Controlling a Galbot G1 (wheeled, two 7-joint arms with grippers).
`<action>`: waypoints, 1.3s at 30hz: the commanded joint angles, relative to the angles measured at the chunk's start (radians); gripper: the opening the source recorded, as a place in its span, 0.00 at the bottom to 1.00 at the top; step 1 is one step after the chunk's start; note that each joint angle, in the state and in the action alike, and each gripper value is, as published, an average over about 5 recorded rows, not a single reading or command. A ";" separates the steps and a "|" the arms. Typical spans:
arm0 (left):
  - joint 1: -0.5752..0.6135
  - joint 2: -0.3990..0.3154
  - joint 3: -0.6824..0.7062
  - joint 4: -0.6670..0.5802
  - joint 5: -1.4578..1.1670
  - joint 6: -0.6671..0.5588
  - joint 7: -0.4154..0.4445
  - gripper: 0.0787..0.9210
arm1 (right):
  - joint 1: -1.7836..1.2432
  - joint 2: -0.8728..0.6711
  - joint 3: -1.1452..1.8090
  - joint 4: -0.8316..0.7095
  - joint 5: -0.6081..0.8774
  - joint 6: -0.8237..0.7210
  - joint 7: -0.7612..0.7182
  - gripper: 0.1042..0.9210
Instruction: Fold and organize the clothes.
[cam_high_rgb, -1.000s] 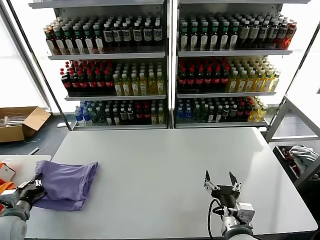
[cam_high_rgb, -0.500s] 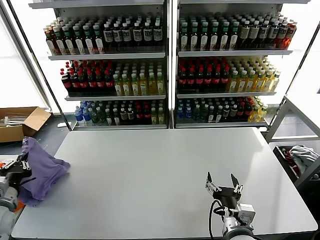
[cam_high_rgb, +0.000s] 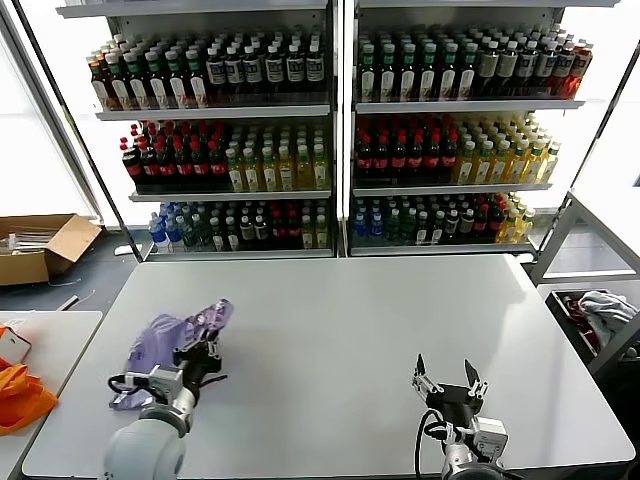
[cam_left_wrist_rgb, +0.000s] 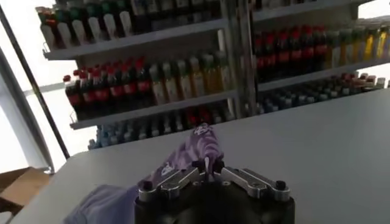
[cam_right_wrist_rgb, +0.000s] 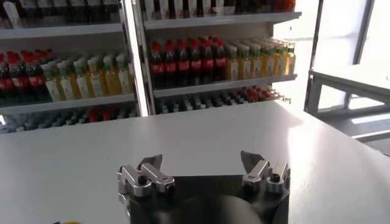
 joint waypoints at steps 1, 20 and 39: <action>-0.102 -0.148 0.294 0.052 -0.036 0.056 -0.076 0.04 | -0.010 0.039 -0.009 -0.007 -0.044 -0.004 0.002 0.88; -0.123 -0.148 0.194 -0.047 -0.295 -0.046 -0.086 0.47 | 0.175 -0.030 -0.087 -0.056 0.311 -0.104 0.068 0.88; 0.061 -0.039 -0.112 -0.155 -0.157 0.006 -0.147 0.88 | 0.696 -0.108 -0.450 -0.389 0.739 -0.151 0.138 0.88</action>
